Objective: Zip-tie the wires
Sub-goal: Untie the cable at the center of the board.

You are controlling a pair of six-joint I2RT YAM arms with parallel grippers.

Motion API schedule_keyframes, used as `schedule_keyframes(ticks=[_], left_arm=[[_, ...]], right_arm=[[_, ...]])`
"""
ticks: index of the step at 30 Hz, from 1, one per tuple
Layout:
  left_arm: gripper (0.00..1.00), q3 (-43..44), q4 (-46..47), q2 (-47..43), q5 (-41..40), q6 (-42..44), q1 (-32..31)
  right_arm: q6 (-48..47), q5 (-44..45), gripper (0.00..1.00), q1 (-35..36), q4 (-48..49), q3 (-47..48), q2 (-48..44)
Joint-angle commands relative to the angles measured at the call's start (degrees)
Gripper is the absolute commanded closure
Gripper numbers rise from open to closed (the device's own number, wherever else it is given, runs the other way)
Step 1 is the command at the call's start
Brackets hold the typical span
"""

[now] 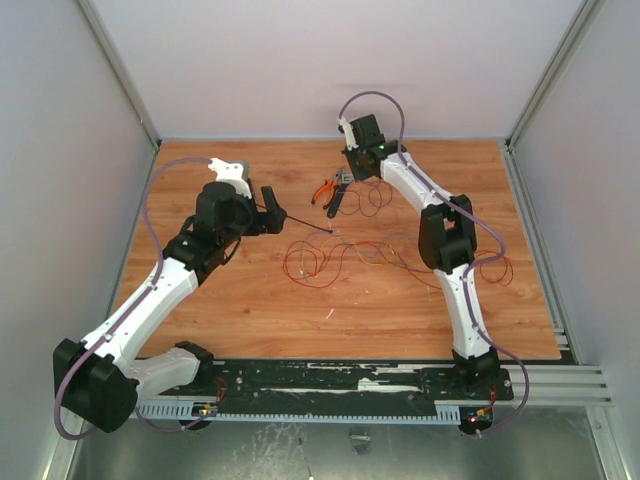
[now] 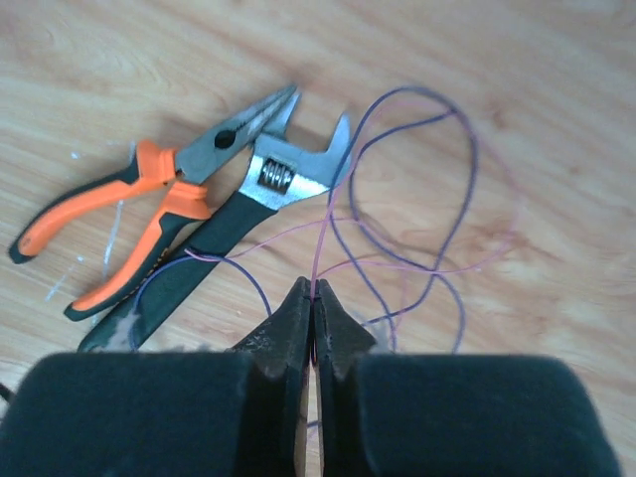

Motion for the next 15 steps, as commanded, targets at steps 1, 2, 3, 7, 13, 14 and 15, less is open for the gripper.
schedule_keyframes(ticks=[1,2,3,7,13,14,15], left_arm=[[0.03,0.19,2.11,-0.29,1.66,-0.37,0.45],[0.03,0.16,2.4,-0.45,1.82,-0.32,0.46],[0.03,0.15,2.67,-0.57,1.85,-0.21,0.46],[0.03,0.21,2.93,-1.01,2.27,0.3,0.46],[0.03,0.16,4.3,-0.18,3.6,0.04,1.13],[0.03,0.72,4.86,0.47,4.51,-0.01,1.34],[0.03,1.38,5.64,1.12,5.37,-0.17,1.49]], right_arm=[[-1.95,3.29,1.0,0.36,-0.18,6.9,-8.81],[-2.08,3.61,1.0,0.38,0.15,7.96,-10.23],[-2.11,3.78,1.0,0.38,0.81,8.79,-11.99],[-2.3,0.85,1.0,0.35,8.62,9.38,-19.81],[-1.26,-9.51,1.0,0.37,19.65,9.37,-29.47],[-0.86,-11.33,1.0,0.36,21.1,9.31,-30.61],[-0.37,-12.84,1.0,0.37,22.5,9.35,-31.53]])
